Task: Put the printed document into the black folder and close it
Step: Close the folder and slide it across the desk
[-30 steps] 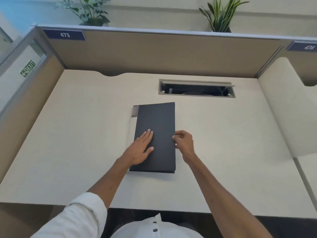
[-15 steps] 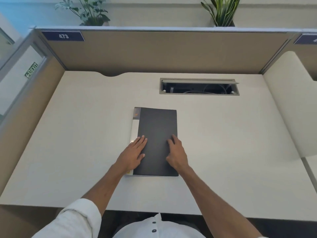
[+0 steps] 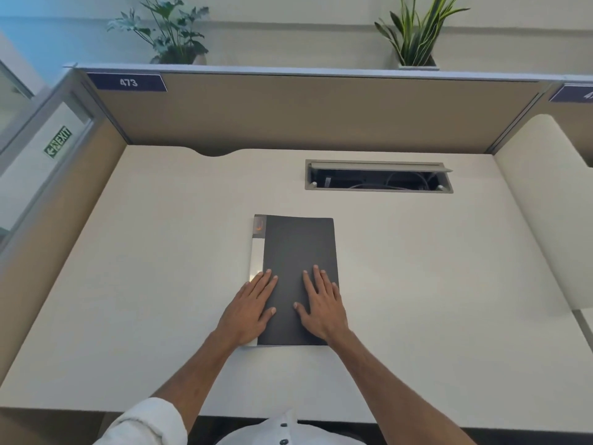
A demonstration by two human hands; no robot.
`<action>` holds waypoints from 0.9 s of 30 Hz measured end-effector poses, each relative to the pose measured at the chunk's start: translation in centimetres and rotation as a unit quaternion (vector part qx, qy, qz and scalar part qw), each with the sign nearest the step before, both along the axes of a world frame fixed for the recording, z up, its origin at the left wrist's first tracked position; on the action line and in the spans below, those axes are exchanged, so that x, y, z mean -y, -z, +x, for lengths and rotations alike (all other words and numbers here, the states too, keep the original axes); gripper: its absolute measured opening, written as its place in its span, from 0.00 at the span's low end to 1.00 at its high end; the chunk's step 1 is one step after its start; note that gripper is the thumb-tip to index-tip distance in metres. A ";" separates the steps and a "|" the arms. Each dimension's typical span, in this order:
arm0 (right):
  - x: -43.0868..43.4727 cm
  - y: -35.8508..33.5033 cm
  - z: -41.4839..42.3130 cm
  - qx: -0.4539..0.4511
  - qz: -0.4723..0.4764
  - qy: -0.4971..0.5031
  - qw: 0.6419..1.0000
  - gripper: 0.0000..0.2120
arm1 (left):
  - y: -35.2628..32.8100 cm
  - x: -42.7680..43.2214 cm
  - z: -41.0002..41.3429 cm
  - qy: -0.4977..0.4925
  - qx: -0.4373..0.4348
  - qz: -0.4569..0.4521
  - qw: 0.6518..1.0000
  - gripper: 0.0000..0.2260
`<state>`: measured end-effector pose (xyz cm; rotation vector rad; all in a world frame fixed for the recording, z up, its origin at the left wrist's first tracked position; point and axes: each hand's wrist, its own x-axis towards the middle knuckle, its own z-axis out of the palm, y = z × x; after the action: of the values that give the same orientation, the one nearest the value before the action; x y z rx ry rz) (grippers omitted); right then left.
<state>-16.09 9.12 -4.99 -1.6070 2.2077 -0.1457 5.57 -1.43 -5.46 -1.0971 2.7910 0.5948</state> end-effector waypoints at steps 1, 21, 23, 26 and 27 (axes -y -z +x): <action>0.3 0.1 0.1 -0.003 0.002 -0.003 1.000 0.40 | 0.1 0.3 0.2 0.000 0.002 -0.001 1.000 0.34; 13.1 0.5 0.6 0.023 0.024 -0.060 0.998 0.40 | -0.1 11.2 2.4 -0.032 0.033 -0.004 0.999 0.35; 14.5 0.5 0.4 0.028 0.025 -0.060 0.998 0.40 | -0.2 12.6 2.2 -0.033 0.032 -0.004 0.999 0.35; 16.8 0.7 0.1 0.032 0.028 -0.054 0.998 0.40 | -0.2 14.9 1.8 -0.032 0.030 0.002 0.999 0.35; 17.4 0.7 0.0 0.032 0.027 -0.051 0.998 0.40 | -0.2 15.7 1.7 -0.031 0.029 0.004 0.999 0.35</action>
<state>-16.07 -8.31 -5.70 -1.6571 2.0589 -0.1055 7.24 -17.16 -5.23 -1.1847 2.7114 0.5701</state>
